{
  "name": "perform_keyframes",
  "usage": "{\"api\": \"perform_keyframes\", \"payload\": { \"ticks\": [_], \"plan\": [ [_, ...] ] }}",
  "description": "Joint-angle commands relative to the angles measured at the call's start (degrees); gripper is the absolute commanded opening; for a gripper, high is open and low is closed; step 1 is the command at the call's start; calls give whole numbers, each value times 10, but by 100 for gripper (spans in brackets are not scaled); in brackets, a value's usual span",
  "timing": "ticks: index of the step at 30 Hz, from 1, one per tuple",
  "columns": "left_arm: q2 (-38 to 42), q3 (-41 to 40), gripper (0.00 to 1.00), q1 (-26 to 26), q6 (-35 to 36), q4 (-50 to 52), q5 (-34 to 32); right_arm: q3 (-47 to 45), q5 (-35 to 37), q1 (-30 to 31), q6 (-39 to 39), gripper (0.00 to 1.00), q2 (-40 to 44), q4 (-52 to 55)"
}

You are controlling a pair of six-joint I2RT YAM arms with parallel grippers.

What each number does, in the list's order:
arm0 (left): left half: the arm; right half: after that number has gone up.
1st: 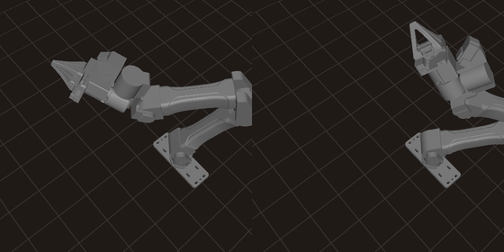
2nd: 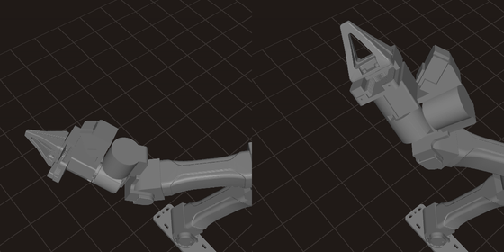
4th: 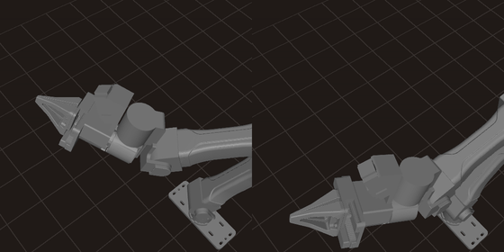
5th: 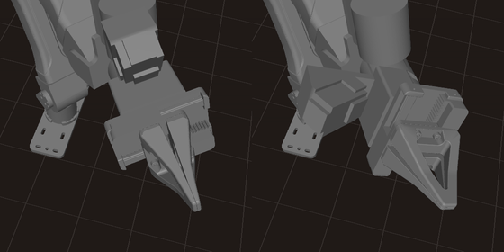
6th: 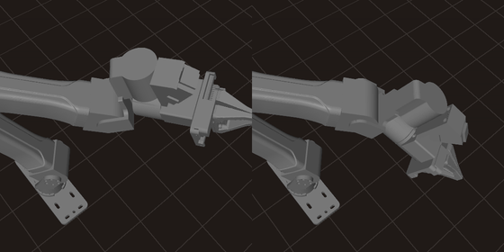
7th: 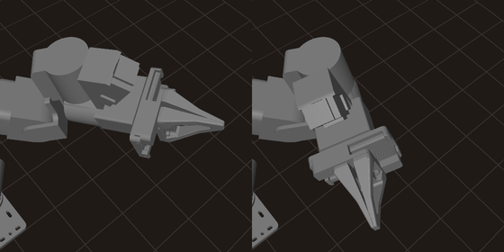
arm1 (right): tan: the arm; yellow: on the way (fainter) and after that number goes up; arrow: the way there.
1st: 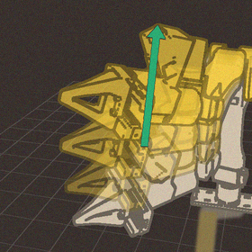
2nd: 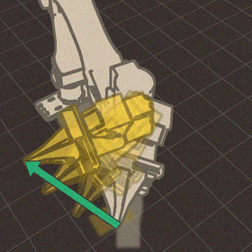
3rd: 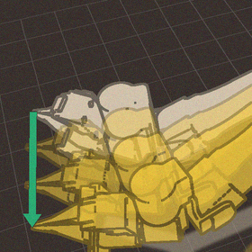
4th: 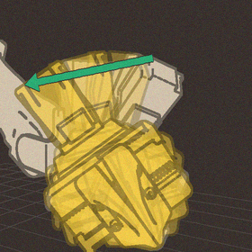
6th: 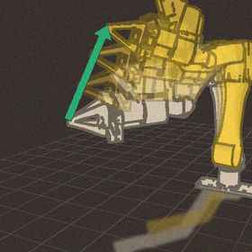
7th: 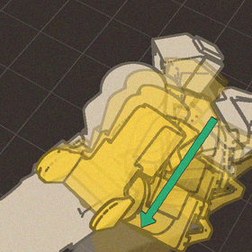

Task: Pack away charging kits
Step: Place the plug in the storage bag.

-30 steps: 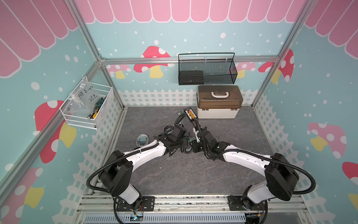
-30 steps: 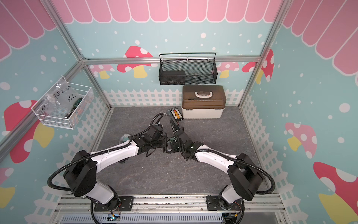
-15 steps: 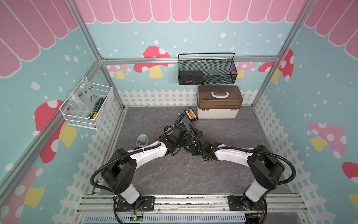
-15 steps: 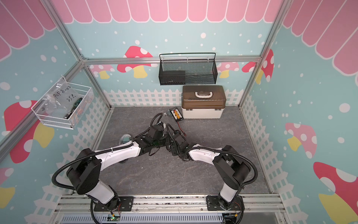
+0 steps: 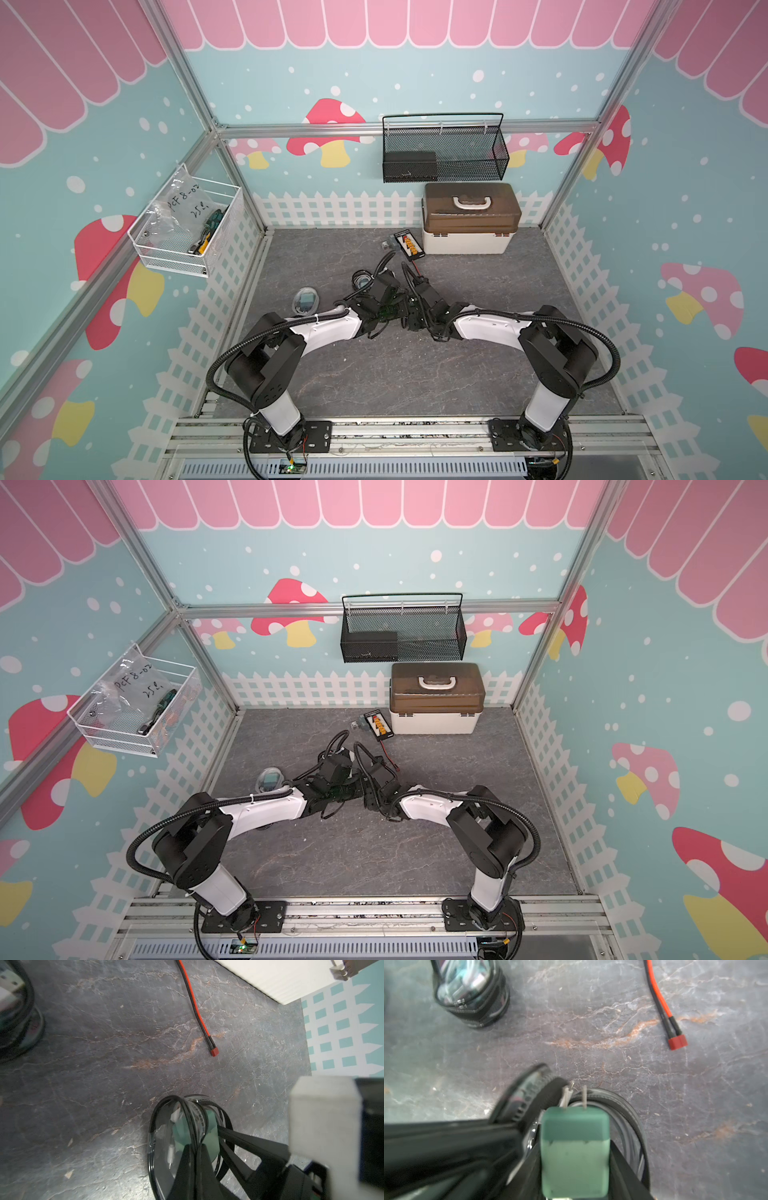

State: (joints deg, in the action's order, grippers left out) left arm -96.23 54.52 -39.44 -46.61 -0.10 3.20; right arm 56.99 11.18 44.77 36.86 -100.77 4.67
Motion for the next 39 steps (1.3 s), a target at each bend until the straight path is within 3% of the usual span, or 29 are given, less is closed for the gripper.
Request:
{"api": "perform_keyframes", "payload": {
  "ticks": [1, 5, 8, 11, 20, 26, 32, 34, 39],
  "plan": [
    [6, 1, 0, -7, -17, -14, 9, 12, -1, 1, 8, 58, -1, -14],
    [0, 17, 0, -7, -12, 3, 9, 1, 9, -2, 3, 69, 36, -5],
    [-1, 25, 20, -7, -9, 5, 12, -9, 9, -9, 0, 70, 70, 2],
    [4, 32, 26, -8, -4, 10, 13, -21, 11, -20, 1, 70, 97, 8],
    [35, 39, 64, -7, 14, 44, -6, -56, 5, -63, 23, 67, 113, 15],
    [92, -30, 62, 19, 7, 59, -65, -46, -81, -51, 3, 76, 93, -47],
    [109, -119, 62, 87, 4, 18, -21, -1, -76, -25, 10, 85, 38, -48],
    [108, -125, 62, 88, 12, 17, -26, 8, -60, -24, 16, 79, 17, -37],
    [83, -112, 62, 87, 22, 11, -9, -14, -19, -24, 28, 52, 4, -30]
  ]
}}
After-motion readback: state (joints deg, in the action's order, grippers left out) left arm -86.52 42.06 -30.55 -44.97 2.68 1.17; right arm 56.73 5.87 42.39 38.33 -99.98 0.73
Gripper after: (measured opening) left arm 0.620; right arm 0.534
